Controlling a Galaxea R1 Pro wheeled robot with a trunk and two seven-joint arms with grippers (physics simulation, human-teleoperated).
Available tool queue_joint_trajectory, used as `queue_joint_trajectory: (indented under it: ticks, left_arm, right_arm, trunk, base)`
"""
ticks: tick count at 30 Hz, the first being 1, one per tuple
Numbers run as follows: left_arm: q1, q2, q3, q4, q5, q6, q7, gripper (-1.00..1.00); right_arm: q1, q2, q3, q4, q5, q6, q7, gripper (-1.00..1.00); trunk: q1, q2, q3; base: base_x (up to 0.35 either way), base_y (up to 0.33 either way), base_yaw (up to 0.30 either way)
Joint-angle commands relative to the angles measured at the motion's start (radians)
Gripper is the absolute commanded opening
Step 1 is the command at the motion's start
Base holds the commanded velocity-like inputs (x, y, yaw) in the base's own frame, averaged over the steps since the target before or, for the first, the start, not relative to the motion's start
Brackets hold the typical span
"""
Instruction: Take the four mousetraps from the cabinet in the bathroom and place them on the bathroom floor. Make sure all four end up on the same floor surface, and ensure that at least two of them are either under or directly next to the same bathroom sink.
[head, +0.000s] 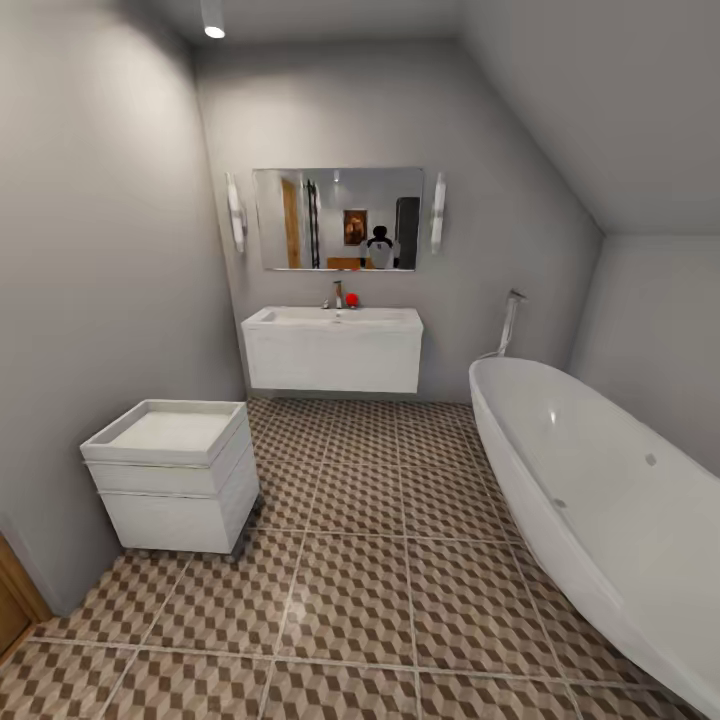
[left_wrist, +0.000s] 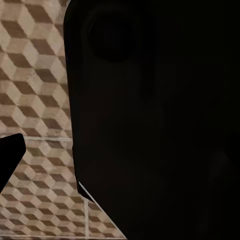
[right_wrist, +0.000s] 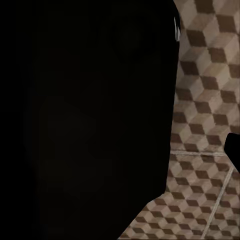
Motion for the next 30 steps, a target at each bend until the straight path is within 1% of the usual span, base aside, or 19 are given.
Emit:
queue_joint_trajectory:
  ticks: [1,7,10,13,18,20,26,30]
  left_arm:
    - [0.000,0.000,0.000,0.000,0.000,0.000,0.000,1.00]
    - [0.005,-0.002,-0.001,0.002,-0.002,0.006,-0.002,1.00]
    - [0.008,0.002,-0.001,0.002,-0.002,0.006,-0.002,1.00]
    - [0.013,0.019,0.000,0.002,0.002,0.005,-0.002,1.00]
    - [0.014,0.047,0.000,0.002,0.005,0.005,-0.002,1.00]
    - [0.014,0.058,-0.001,0.000,0.004,0.003,-0.003,1.00]
    - [0.014,0.064,0.000,-0.005,0.005,0.001,-0.003,1.00]
    - [0.014,0.055,-0.001,-0.014,0.006,0.000,-0.005,1.00]
  right_arm:
    - [0.000,0.000,0.000,0.000,0.000,0.000,0.000,1.00]
    - [-0.005,0.000,0.000,0.005,0.000,-0.004,0.008,1.00]
    - [-0.012,-0.001,-0.001,0.002,-0.002,-0.008,0.007,1.00]
    - [-0.029,-0.004,-0.003,-0.015,-0.004,-0.024,0.004,1.00]
    - [-0.057,-0.008,0.000,-0.016,-0.003,-0.052,0.002,1.00]
    - [-0.058,-0.008,0.001,-0.016,-0.004,-0.064,0.002,1.00]
    - [-0.059,-0.009,0.001,-0.017,0.001,-0.094,0.002,1.00]
    - [-0.060,-0.004,0.000,-0.021,-0.001,-0.096,0.001,1.00]
  trunk:
    - [0.000,-0.001,-0.001]
    - [0.000,-0.001,-0.001]
    - [0.000,-0.001,-0.001]
    - [0.000,-0.001,-0.001]
    - [0.000,-0.001,-0.001]
    - [0.000,-0.001,-0.001]
    - [0.000,-0.001,-0.001]
    - [0.000,-0.001,-0.001]
  base:
    - [0.000,0.000,0.000]
    - [0.000,0.000,0.000]
    - [0.000,0.000,0.000]
    - [0.000,0.000,0.000]
    - [0.000,0.000,0.000]
    - [0.000,0.000,0.000]
    - [0.000,0.000,0.000]
    - [0.000,0.000,0.000]
